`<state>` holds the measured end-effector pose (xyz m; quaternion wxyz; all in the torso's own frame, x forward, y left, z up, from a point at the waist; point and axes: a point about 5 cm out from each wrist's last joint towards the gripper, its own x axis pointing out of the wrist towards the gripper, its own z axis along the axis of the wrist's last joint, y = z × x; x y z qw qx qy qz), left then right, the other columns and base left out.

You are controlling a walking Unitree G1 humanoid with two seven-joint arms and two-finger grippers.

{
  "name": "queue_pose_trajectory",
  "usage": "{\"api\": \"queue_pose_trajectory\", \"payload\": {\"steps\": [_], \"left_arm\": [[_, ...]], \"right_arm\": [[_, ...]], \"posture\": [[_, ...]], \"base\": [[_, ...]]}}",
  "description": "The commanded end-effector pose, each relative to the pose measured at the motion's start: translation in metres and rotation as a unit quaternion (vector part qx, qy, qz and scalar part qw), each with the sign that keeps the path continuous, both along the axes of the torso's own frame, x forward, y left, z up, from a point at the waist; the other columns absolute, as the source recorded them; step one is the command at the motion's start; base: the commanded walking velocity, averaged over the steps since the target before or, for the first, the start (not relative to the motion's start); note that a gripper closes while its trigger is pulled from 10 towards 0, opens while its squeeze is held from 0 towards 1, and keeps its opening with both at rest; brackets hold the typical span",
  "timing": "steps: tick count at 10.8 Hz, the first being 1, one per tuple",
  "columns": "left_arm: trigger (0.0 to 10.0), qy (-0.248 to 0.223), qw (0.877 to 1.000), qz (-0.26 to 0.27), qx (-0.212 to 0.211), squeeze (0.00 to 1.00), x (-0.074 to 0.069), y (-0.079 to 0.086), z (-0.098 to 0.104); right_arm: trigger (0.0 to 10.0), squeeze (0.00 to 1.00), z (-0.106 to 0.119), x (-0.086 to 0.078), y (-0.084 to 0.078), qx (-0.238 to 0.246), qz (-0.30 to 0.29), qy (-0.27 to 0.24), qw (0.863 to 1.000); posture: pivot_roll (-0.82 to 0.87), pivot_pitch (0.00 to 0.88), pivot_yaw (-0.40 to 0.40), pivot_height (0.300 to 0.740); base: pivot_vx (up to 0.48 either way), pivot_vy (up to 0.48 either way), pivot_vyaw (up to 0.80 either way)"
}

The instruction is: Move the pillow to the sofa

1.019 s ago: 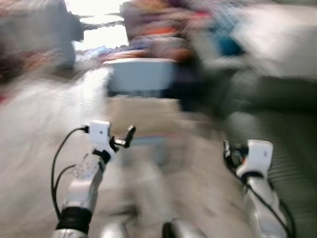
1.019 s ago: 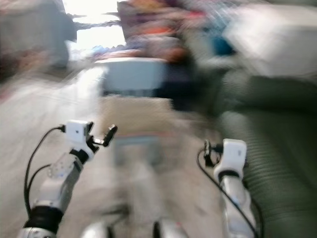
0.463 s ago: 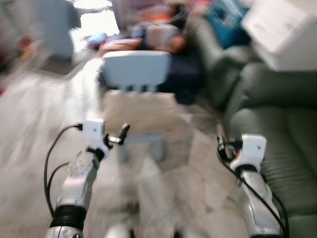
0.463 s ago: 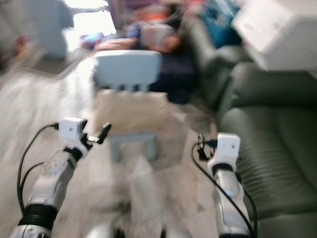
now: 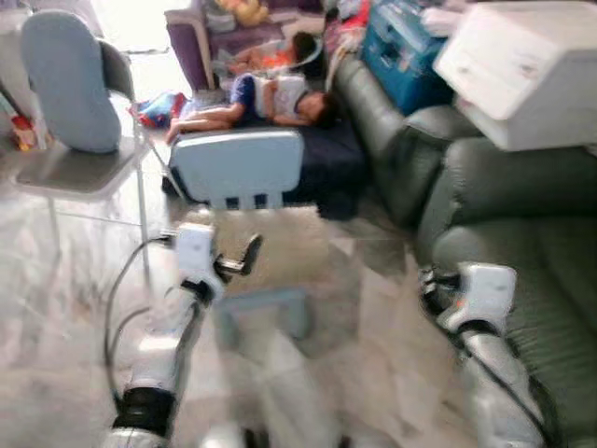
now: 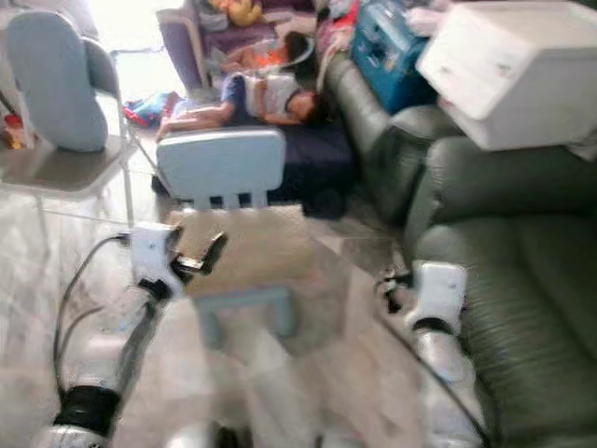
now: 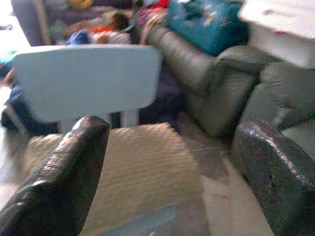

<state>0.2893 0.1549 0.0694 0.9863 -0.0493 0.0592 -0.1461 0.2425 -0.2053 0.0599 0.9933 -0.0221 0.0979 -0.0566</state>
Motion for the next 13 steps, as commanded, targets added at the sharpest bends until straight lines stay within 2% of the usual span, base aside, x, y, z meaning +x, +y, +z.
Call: {"api": "queue_pose_trajectory", "payload": {"steps": [1, 3, 4, 5, 6, 10, 13], "left_arm": [[10.0, -0.003, 1.0, -0.004, 0.006, 0.0, 0.0019, -0.0037, 0.0019], [10.0, -0.015, 1.0, 0.001, 0.018, 0.0, 0.0023, -0.004, 0.0032], [10.0, -0.025, 0.999, 0.022, 0.039, 0.0, 0.0031, -0.0021, 0.0037], [10.0, -0.006, 0.999, 0.023, 0.025, 0.0, 0.0037, -0.0028, 0.0005], [10.0, -0.011, 0.999, 0.015, 0.03, 0.0, 0.0042, -0.0031, 0.0015], [10.0, -0.012, 0.999, 0.018, 0.035, 0.0, 0.0045, -0.0042, 0.001], [10.0, -0.02, 0.999, 0.014, 0.032, 0.0, 0.0029, -0.0047, 0.0021]], "right_arm": [[10.0, 0.0, 0.0014, -0.0018, -0.0067, -0.007, -0.006, -0.002, 1.0], [10.0, 0.0, 0.0017, -0.0016, -0.0061, -0.008, -0.001, -0.003, 1.0], [10.0, 0.0, 0.0018, -0.0014, -0.0059, -0.009, 0.0, -0.003, 1.0], [10.0, 0.0, 0.0023, -0.0007, -0.006, -0.011, 0.001, -0.005, 1.0], [10.0, 0.0, 0.003, 0.0001, -0.0057, -0.014, 0.005, -0.008, 1.0], [10.0, 0.0, 0.0033, 0.0011, -0.0061, -0.015, 0.006, -0.009, 1.0], [10.0, 0.0, 0.0045, 0.0001, -0.0047, -0.017, 0.013, -0.014, 1.0]], "posture": [[-0.1, 0.072, -0.022, 0.74], [-0.1, 0.074, -0.024, 0.74], [-0.1, 0.073, -0.025, 0.74], [-0.1, 0.072, -0.025, 0.74], [-0.1, 0.068, -0.026, 0.74], [-0.1, 0.068, -0.024, 0.74], [-0.11, 0.075, -0.025, 0.74]], "base": [[0.33, 0.349, 0.0], [0.326, 0.351, 0.0], [0.0, 0.0, 0.0], [0.0, 0.0, 0.0], [0.0, 0.0, 0.0], [0.0, 0.0, 0.61], [0.092, 0.0, 0.35]]}}
